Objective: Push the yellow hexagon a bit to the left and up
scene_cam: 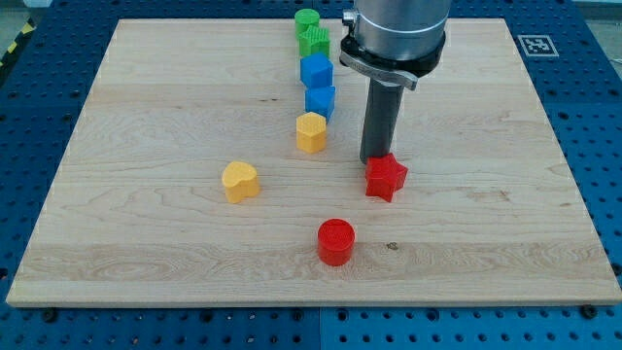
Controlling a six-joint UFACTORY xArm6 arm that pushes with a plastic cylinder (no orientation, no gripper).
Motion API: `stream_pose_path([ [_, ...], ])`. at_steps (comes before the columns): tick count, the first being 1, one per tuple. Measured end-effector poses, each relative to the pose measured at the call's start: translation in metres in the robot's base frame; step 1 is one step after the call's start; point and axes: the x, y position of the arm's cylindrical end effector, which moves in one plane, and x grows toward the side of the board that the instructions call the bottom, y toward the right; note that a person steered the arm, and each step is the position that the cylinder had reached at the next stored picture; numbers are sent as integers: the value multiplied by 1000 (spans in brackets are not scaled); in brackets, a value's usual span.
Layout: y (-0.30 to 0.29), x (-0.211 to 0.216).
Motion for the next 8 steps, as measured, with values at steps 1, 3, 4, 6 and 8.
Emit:
stream_pose_path([
  [1, 0, 0],
  [3, -49, -24],
  [4, -68, -25],
  [6, -109, -28],
  [8, -154, -46],
])
